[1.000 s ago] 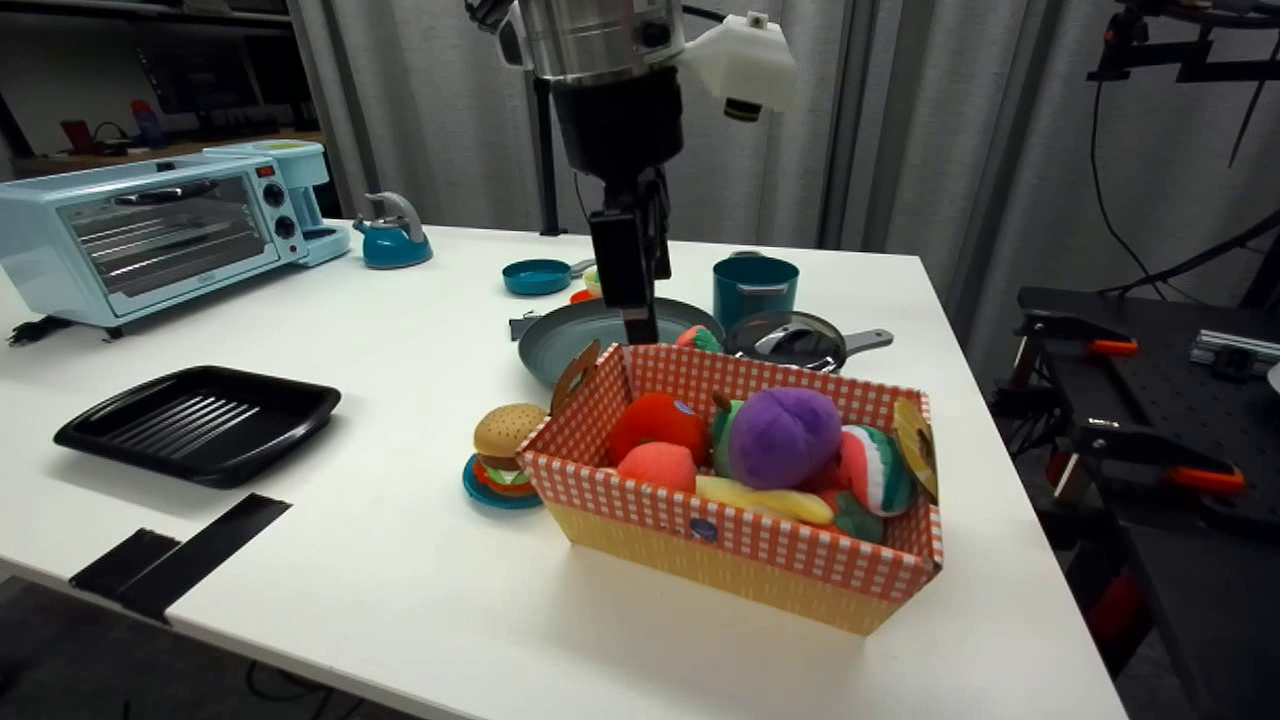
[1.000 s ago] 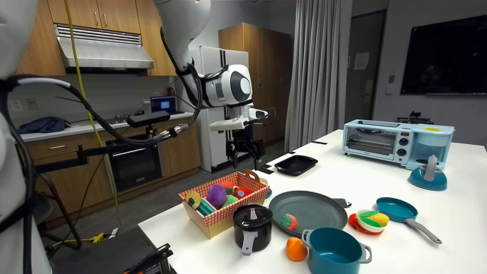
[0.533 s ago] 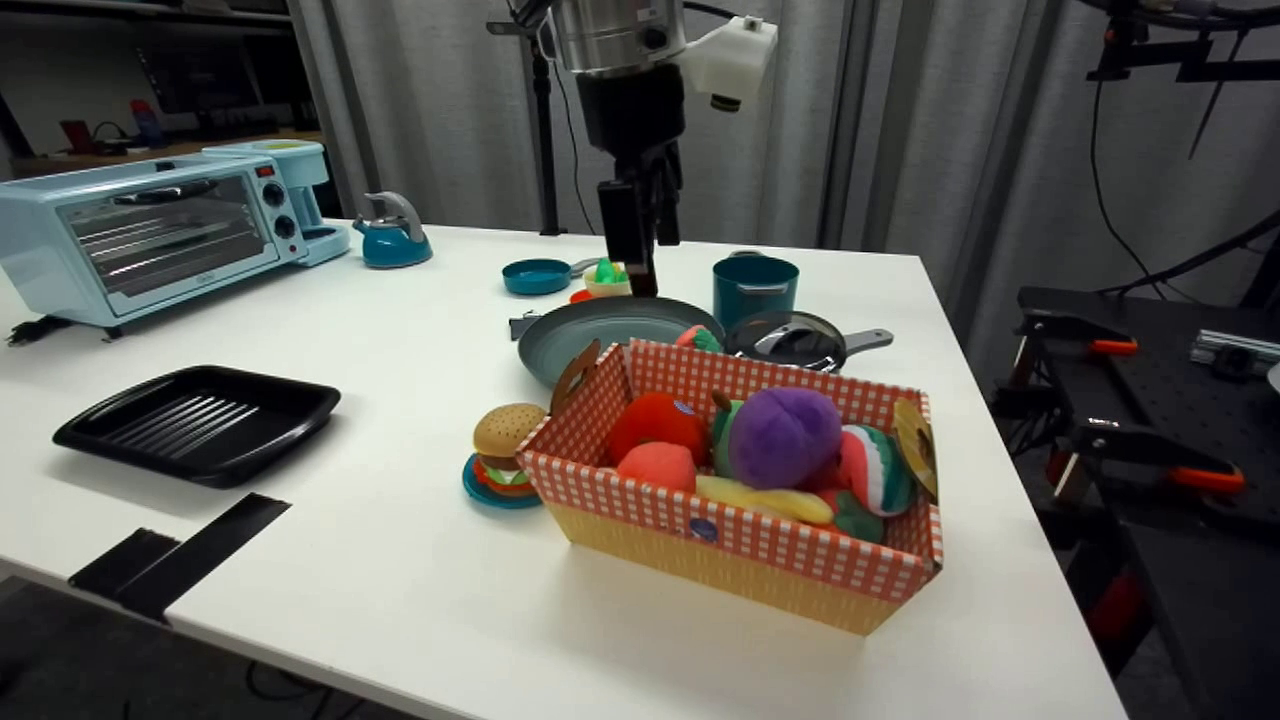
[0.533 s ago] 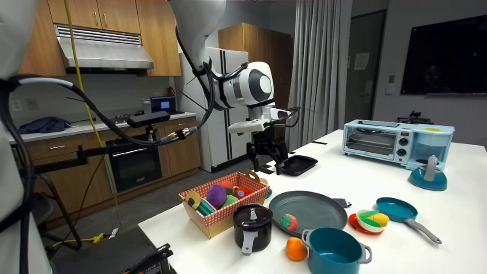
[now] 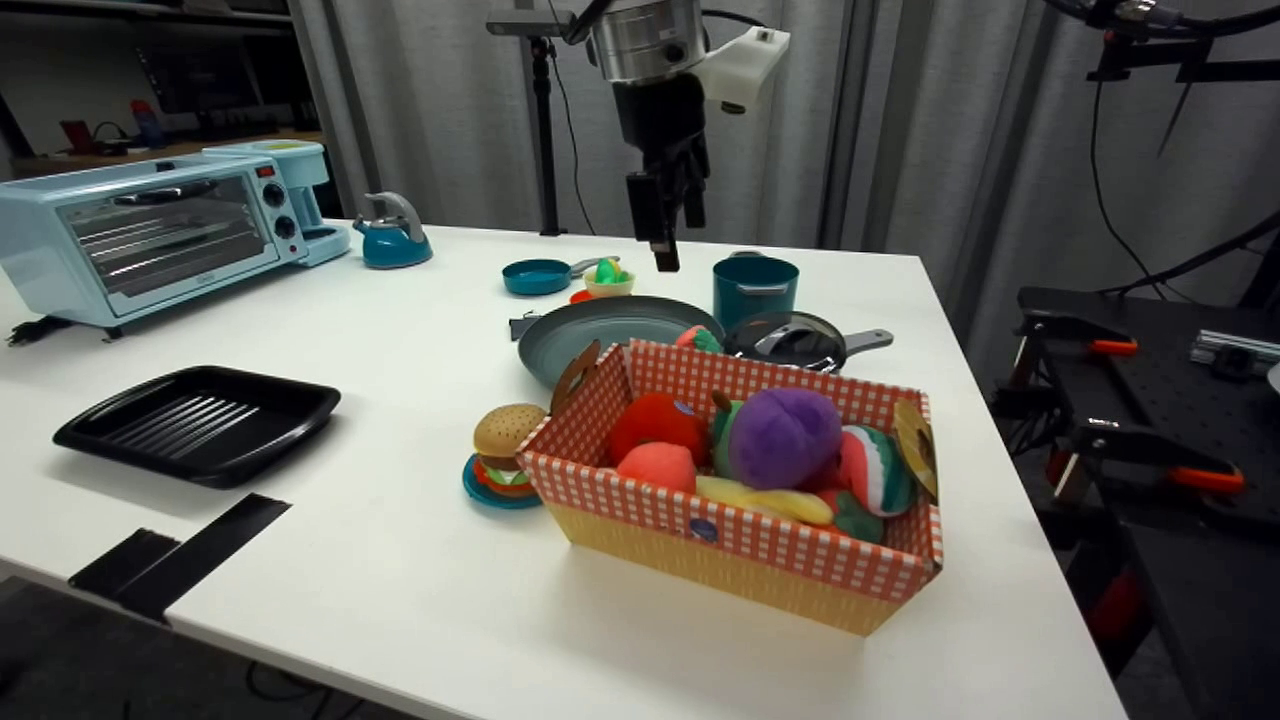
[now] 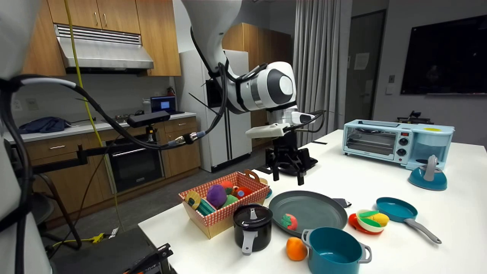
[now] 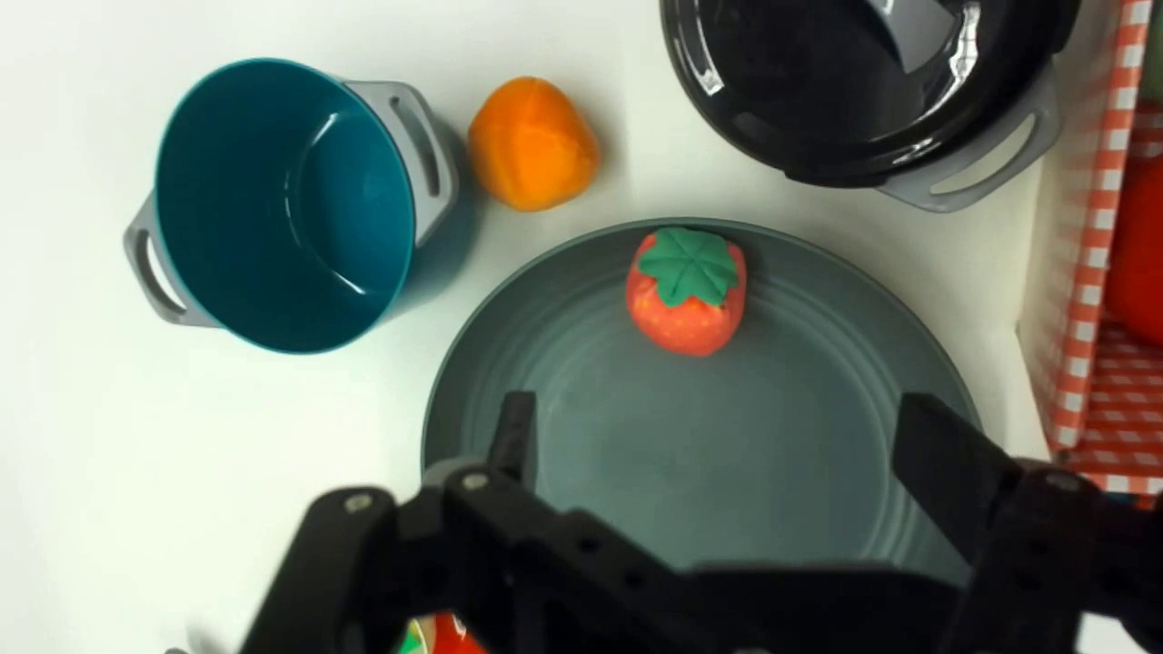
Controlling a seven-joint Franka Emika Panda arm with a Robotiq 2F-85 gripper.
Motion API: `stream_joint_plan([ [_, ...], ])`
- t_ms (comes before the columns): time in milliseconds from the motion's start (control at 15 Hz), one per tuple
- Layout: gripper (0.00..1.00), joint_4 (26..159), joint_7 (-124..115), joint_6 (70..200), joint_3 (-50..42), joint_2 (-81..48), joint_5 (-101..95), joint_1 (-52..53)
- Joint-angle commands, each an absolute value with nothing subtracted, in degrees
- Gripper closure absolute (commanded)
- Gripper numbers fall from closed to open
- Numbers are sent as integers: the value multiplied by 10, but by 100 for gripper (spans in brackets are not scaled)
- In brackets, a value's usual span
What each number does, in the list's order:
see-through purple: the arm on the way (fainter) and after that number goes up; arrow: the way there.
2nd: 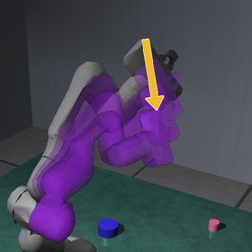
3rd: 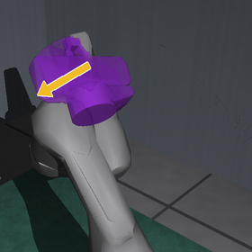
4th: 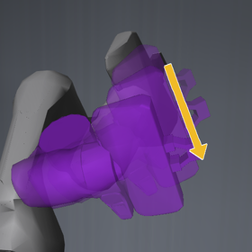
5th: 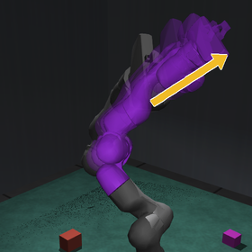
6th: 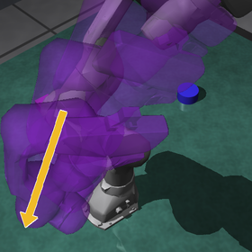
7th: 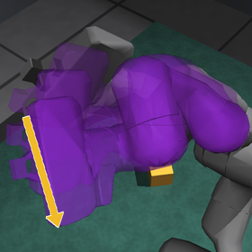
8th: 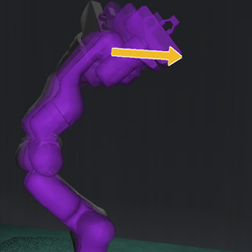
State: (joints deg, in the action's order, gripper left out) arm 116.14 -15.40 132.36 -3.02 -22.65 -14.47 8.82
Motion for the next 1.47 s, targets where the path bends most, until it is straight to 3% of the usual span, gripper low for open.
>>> stream_joint_plan([
  [0, 0, 1167, -155, 1330, -34, -237, -152, 77],
  [1400, 0, 1076, -137, 1343, -43, -385, -132, 61],
])
